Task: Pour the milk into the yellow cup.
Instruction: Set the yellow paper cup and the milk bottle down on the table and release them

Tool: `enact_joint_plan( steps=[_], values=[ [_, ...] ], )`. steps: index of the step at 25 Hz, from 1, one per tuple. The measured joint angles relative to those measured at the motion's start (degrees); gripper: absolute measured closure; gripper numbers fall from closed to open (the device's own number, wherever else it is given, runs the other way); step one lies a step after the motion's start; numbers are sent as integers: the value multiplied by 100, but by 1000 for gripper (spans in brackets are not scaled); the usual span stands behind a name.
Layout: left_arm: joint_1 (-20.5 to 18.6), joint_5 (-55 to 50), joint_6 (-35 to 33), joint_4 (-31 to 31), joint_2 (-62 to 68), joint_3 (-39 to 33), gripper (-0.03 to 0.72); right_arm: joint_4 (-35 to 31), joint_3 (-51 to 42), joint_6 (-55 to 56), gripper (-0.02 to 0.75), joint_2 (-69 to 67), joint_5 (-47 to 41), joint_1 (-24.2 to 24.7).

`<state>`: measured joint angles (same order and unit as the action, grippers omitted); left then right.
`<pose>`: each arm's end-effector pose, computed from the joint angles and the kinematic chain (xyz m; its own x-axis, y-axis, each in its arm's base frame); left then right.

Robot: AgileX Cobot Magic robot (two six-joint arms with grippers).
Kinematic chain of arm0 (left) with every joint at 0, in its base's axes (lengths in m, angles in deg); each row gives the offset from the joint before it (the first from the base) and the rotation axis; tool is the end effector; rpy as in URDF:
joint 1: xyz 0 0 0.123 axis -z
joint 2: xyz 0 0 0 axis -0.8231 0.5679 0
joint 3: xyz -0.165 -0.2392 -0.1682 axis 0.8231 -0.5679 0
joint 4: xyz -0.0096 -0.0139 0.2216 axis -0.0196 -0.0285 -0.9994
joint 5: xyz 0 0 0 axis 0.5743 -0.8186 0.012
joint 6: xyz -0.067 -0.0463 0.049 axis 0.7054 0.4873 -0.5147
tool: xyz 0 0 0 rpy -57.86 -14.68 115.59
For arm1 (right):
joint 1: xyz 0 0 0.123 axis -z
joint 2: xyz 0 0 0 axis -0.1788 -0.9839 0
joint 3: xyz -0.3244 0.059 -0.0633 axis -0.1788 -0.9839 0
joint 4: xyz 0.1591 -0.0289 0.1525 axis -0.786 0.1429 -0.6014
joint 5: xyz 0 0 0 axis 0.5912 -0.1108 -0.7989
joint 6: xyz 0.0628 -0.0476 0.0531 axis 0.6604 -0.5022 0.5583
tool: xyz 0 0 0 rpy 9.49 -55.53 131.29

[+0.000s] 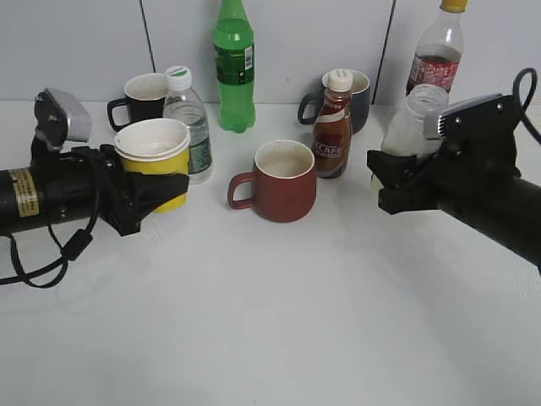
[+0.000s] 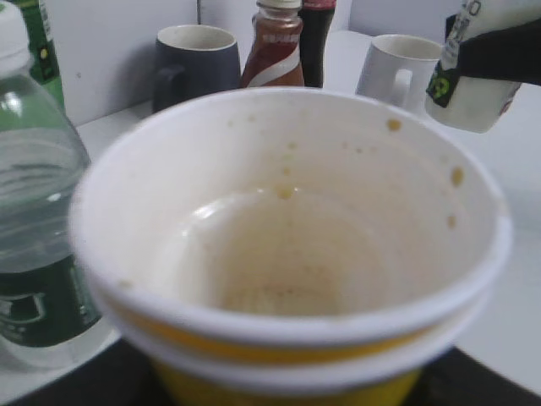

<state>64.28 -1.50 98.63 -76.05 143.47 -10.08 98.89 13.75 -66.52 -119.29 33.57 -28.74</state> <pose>0.2951 -0.1145 0.2152 -0.2299 0.1610 -0.9598 0.8130 0.5738 -0.0985 0.2820 0.1071 0.2232 -0.1884 -0.1316 -0.9732 -0.4472 0.8938 -0.0343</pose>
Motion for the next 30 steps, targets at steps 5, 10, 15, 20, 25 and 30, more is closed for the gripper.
enact_joint_plan(
  steps=[5, 10, 15, 20, 25, 30],
  values=[
    [0, -205, -402, 478, 0, -11, 309, -25, -6, -6, 296, -581, 505, 0],
    [0, -225, -643, 988, 5, -22, 309, -78, -6, -6, 296, -948, 669, 0],
    [0, -212, -845, 1178, 256, 32, 309, -81, -6, -6, 296, -1043, 724, 0],
    [0, 56, -851, 1251, 777, 269, 309, -86, -6, -11, 296, -1069, 745, 0],
    [0, 164, -851, 1257, 1273, 602, 309, -86, -6, -11, 296, -1069, 749, 0],
    [0, 176, -851, 1257, 1599, 655, 309, -86, -6, -138, 296, -1069, 751, 0]
  ],
)
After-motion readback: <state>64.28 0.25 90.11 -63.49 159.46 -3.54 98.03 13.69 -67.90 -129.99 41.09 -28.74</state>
